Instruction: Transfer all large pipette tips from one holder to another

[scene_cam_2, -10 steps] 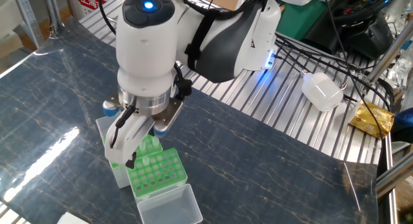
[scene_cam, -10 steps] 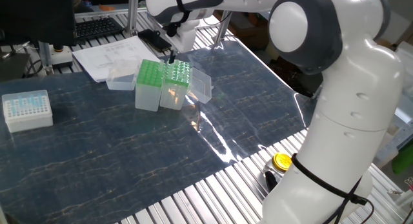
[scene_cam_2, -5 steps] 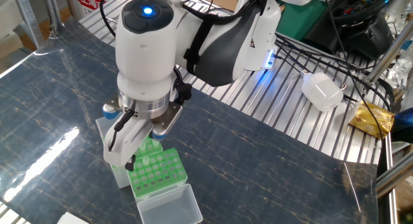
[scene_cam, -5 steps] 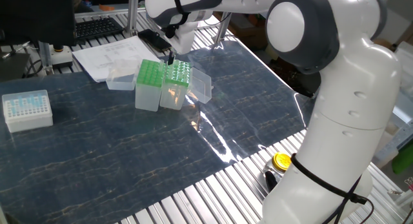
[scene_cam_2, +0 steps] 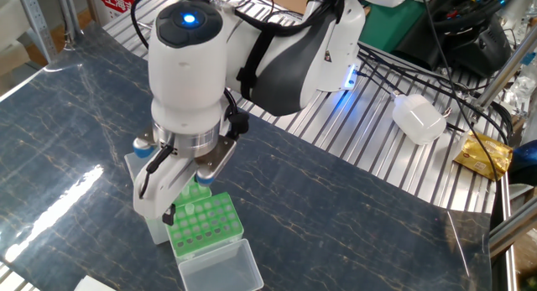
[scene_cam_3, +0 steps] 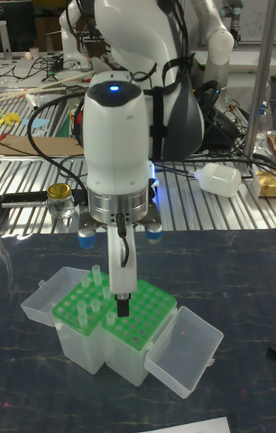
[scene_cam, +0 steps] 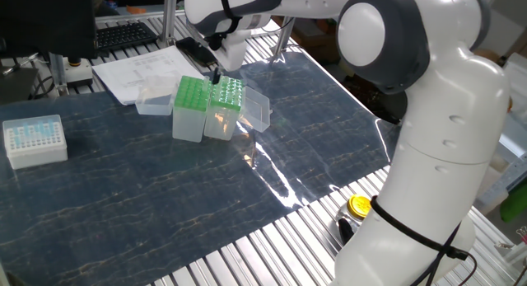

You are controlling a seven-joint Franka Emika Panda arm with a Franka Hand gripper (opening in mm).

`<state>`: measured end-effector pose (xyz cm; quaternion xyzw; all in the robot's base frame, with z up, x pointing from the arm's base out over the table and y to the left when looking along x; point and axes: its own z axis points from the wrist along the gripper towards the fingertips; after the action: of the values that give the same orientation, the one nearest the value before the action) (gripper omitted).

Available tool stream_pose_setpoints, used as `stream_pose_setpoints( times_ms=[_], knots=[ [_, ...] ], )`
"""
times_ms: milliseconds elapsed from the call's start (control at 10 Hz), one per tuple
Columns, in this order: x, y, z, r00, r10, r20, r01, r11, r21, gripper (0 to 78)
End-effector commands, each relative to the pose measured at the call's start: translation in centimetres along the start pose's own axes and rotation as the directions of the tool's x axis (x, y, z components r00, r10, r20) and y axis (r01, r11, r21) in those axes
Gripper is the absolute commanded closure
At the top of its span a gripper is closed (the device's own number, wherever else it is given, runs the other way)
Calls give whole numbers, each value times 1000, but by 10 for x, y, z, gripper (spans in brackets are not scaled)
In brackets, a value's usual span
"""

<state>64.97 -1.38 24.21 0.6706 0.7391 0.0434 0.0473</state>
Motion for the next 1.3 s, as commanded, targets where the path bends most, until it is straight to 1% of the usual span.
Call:
stream_pose_setpoints(
  times_ms=[100,400,700,900,1000,1200,1300],
  knots=[
    [2,0,2,1000,4,-2,-4,1000,-5,1],
    [4,0,12,1000,-1,-10,1,1000,-5,1],
    [5,0,20,1000,-11,-4,11,1000,-4,1],
    [5,0,23,1000,-13,4,13,1000,-3,1],
    [7,-1,25,1000,-10,13,10,1000,0,1],
    [7,-1,28,1000,-6,18,6,1000,0,1],
    [7,-1,30,1000,4,28,-4,1000,1,1]
  ],
)
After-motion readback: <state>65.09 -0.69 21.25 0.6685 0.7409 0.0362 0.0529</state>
